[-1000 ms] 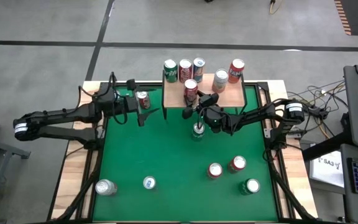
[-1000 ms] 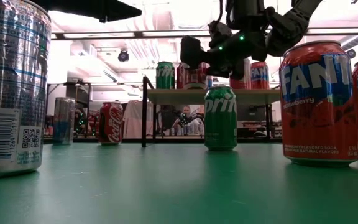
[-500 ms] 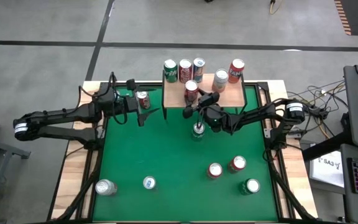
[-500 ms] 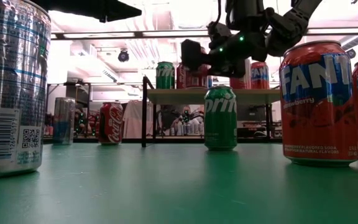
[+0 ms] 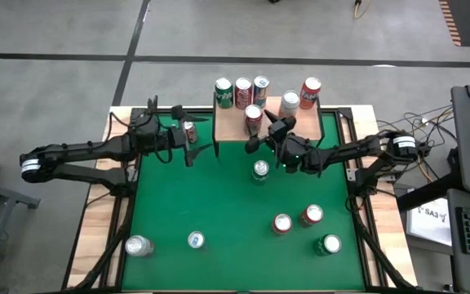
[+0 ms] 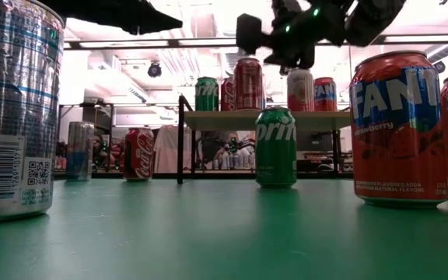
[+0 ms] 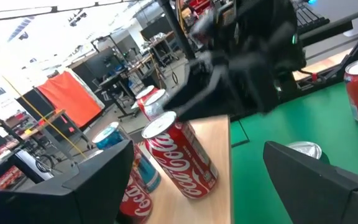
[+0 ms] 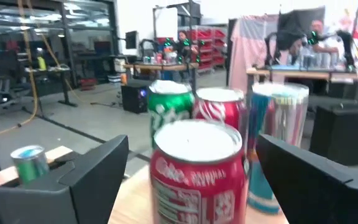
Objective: Place canned beverage on shelf
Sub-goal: Put the bottom red soda can aligned with the red soda can on the shelf
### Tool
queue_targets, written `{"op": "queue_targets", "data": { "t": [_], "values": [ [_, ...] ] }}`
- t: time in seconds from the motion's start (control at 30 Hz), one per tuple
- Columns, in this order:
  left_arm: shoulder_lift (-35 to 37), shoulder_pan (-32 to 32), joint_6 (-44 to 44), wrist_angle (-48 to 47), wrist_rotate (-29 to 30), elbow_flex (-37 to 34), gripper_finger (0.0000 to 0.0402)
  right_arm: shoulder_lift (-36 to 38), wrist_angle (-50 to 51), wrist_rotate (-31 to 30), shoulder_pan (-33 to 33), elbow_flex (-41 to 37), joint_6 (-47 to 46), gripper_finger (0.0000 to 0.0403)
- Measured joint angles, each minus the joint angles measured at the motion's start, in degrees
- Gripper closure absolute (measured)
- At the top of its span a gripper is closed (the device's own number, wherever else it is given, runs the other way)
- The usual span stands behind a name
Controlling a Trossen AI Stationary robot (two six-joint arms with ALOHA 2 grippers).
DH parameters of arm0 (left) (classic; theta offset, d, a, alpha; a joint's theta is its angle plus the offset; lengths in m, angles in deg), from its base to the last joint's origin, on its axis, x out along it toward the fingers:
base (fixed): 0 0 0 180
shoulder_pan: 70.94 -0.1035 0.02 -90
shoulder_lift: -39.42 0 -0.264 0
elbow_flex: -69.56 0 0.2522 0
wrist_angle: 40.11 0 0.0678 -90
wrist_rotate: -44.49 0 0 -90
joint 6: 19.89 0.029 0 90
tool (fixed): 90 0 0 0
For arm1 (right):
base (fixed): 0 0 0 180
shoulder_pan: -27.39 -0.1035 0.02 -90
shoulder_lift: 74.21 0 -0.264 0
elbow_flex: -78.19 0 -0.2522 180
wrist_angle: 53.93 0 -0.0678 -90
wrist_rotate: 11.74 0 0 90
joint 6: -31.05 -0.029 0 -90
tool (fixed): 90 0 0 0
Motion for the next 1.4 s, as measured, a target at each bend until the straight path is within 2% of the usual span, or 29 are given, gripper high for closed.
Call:
{"op": "queue_targets", "data": {
  "t": [0.1, 0.2, 0.43, 0.57, 0.7, 0.83, 1.0, 1.07, 1.2, 1.4],
  "values": [
    [-2.0, 0.0, -1.3, 1.8, 0.0, 0.0, 0.0058, 3.5, 2.2, 0.3, -1.6, 0.0, 3.3, 0.0061],
    [-4.1, 0.0, -5.2, 3.6, 0.0, 0.0, 0.0059, 8.5, 9.5, 2.9, -2.4, 0.0, 3.3, 0.0073],
    [-8.6, 0.0, -7.6, 3.5, -0.1, 2.9, 0.0102, 21.1, 28.0, 20.9, 0.3, 0.0, -3.7, 0.0125],
    [-12.7, -0.5, -7.7, 3.6, -0.2, 8.4, 0.0145, 25.2, 32.7, 25.6, 2.9, 0.0, -4.5, 0.0177],
    [-18.8, -2.4, -6.3, -0.5, -0.2, 16.0, 0.0206, 25.8, 33.7, 25.7, 5.5, 0.0, -3.5, 0.024],
    [-25.6, -4.5, -5.0, -5.9, -0.2, 23.4, 0.0284, 25.4, 35.3, 26.0, 8.5, 0.0, -2.9, 0.031],
    [-31.7, -5.9, -4.5, -11.6, -0.4, 30.2, 0.0385, 25.4, 37.8, 33.6, 12.1, 0.0, -4.2, 0.0385],
    [-32.6, -6.2, -4.6, -12.7, -0.5, 31.8, 0.0393, 25.4, 37.8, 36.7, 13.4, 0.0, -5.5, 0.039],
    [-32.6, -6.2, -4.6, -13.2, -0.5, 32.7, 0.038, 25.4, 39.3, 41.1, 16.2, 0.1, -6.7, 0.0394],
    [-31.4, -6.6, -4.4, -12.1, -0.5, 32.8, 0.0399, 21.3, 48.3, 42.2, 18.3, 7.0, -5.1, 0.0394]
  ]
}}
